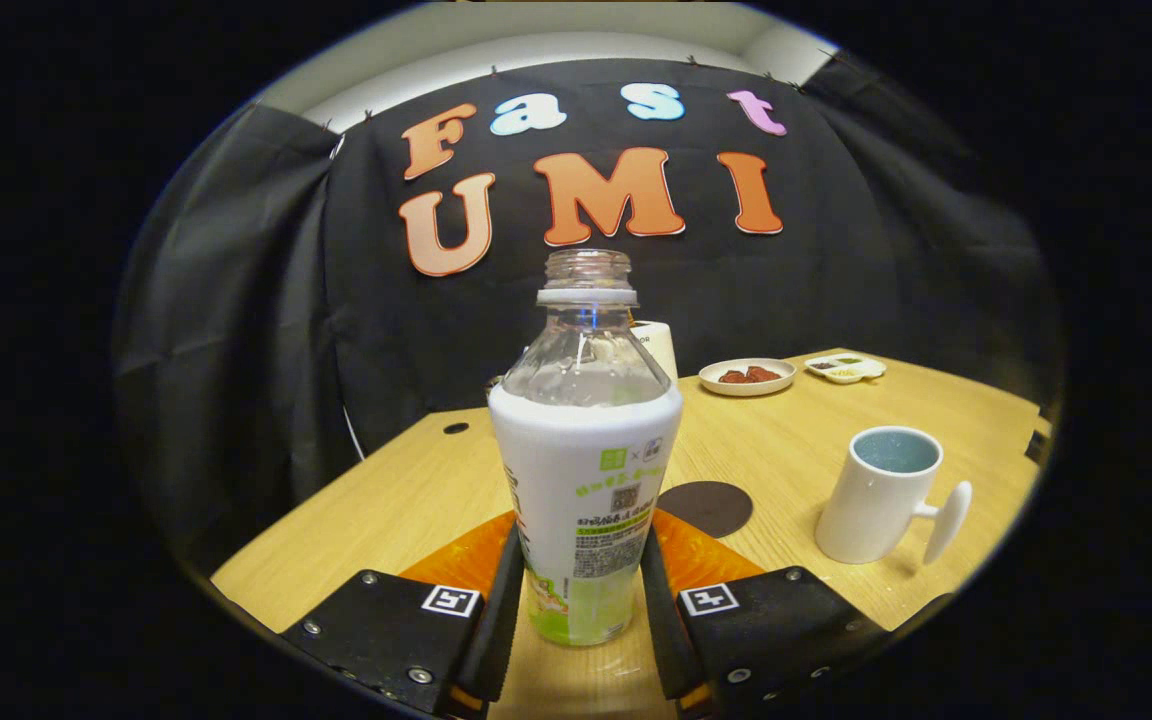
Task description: Take the bottle from table, then pour the juice into the cup, finally place the bottle on the coaster
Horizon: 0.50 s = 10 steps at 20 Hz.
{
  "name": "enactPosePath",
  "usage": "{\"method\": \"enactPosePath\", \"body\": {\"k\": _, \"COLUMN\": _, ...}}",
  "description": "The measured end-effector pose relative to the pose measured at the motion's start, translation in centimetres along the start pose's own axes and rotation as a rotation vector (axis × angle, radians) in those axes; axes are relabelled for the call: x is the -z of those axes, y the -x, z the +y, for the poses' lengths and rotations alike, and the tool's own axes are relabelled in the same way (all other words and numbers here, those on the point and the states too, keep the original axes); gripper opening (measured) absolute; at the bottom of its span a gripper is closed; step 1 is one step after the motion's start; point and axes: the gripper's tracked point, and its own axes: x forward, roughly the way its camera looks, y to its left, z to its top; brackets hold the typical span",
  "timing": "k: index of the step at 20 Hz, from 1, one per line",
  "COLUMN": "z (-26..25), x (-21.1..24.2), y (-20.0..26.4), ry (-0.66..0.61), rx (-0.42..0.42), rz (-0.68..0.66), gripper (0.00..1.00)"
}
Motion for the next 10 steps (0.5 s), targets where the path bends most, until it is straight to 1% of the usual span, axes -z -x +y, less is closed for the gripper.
{"method": "enactPosePath", "body": {"k": 2, "z": 0.2, "x": -0.8, "y": -0.3, "ry": -0.090, "rx": -0.036, "rz": -0.009, "gripper": 0.58}}
{"method": "enactPosePath", "body": {"k": 7, "z": -0.8, "x": -2.3, "y": -1.0, "ry": -0.351, "rx": -0.085, "rz": -0.027, "gripper": 0.58}}
{"method": "enactPosePath", "body": {"k": 10, "z": -1.2, "x": -2.2, "y": -1.6, "ry": -0.490, "rx": -0.107, "rz": -0.022, "gripper": 0.58}}
